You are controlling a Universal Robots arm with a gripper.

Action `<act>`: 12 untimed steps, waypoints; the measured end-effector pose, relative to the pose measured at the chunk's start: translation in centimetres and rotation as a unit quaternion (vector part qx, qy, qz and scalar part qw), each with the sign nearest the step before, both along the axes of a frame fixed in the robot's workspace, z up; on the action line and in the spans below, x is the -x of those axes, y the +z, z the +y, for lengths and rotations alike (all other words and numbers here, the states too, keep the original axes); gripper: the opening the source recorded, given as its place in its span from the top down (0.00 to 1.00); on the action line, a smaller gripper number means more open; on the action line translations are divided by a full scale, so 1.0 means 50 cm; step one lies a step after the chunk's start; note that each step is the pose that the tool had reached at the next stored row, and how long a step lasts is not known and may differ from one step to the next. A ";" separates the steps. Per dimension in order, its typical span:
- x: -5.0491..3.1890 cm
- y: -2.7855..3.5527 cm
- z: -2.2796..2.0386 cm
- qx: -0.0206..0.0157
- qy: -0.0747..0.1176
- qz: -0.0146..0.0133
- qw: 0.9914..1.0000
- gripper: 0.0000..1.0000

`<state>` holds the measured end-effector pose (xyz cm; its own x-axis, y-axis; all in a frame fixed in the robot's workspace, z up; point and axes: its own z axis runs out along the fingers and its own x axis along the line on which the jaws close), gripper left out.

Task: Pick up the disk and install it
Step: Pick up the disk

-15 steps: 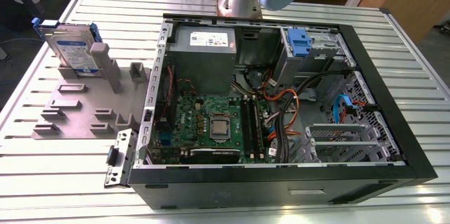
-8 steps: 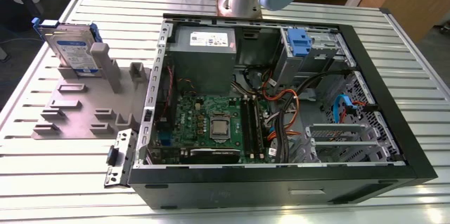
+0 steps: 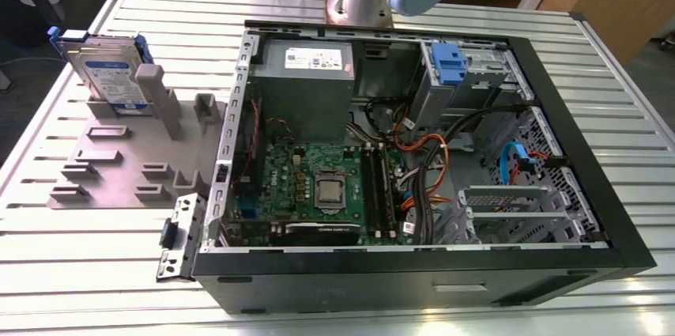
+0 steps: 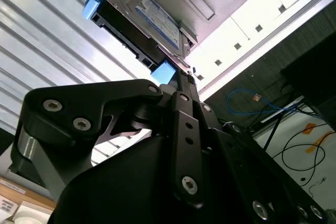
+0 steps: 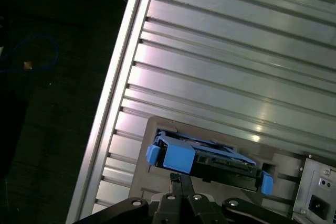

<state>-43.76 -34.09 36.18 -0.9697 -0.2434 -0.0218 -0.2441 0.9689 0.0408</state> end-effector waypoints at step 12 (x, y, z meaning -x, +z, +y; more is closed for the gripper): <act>0.000 -0.001 0.0000 0.000 0.054 0.000 0.999 0.89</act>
